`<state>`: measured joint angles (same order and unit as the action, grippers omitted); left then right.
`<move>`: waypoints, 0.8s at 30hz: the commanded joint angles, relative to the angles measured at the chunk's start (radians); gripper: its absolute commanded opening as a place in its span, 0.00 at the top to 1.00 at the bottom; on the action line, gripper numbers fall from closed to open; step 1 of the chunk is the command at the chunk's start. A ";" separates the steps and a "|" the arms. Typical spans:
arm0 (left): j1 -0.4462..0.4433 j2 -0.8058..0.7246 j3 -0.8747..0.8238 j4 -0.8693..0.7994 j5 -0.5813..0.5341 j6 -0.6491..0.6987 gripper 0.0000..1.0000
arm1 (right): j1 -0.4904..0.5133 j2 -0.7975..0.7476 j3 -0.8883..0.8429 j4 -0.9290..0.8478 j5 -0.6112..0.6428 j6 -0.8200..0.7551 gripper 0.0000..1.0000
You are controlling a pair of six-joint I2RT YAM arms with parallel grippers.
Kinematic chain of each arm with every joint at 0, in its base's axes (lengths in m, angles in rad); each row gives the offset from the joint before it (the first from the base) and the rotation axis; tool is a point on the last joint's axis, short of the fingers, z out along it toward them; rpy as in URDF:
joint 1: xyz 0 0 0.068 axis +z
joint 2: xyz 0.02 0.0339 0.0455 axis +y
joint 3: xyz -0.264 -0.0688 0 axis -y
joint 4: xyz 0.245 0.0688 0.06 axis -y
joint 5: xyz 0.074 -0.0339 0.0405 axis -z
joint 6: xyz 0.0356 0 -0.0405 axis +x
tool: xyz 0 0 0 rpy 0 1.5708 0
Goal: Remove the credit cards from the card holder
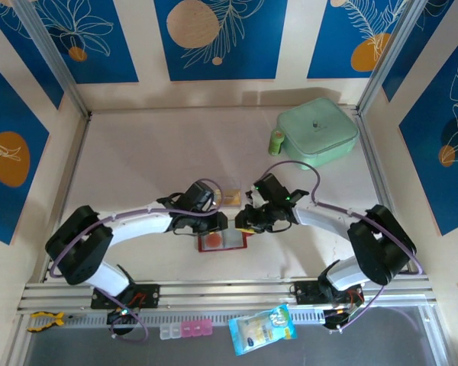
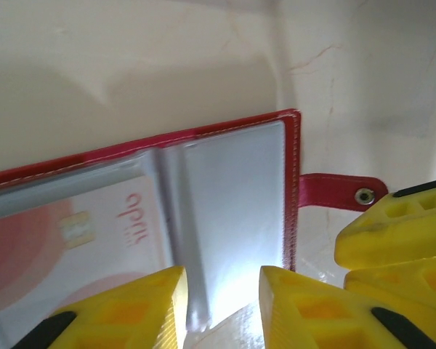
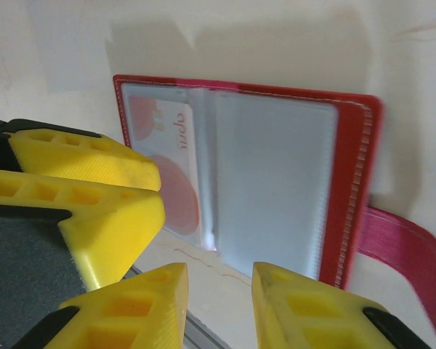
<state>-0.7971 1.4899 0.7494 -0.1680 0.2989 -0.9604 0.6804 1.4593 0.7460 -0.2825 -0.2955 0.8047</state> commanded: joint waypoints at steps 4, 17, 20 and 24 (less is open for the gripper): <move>0.035 -0.094 -0.088 -0.026 -0.032 -0.002 0.72 | 0.063 0.079 0.067 0.027 -0.011 0.031 0.73; 0.067 -0.129 -0.162 -0.020 -0.023 -0.010 0.84 | 0.108 0.210 0.075 0.104 -0.044 0.055 0.78; 0.074 -0.132 -0.170 -0.019 -0.018 -0.008 0.86 | 0.107 0.228 0.061 0.110 -0.032 0.053 0.79; 0.080 -0.137 -0.180 -0.022 -0.015 -0.006 0.88 | 0.107 0.251 0.063 0.074 0.007 0.033 0.80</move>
<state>-0.7300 1.3750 0.5877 -0.1757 0.2836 -0.9680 0.7799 1.6909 0.8219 -0.1841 -0.3058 0.8463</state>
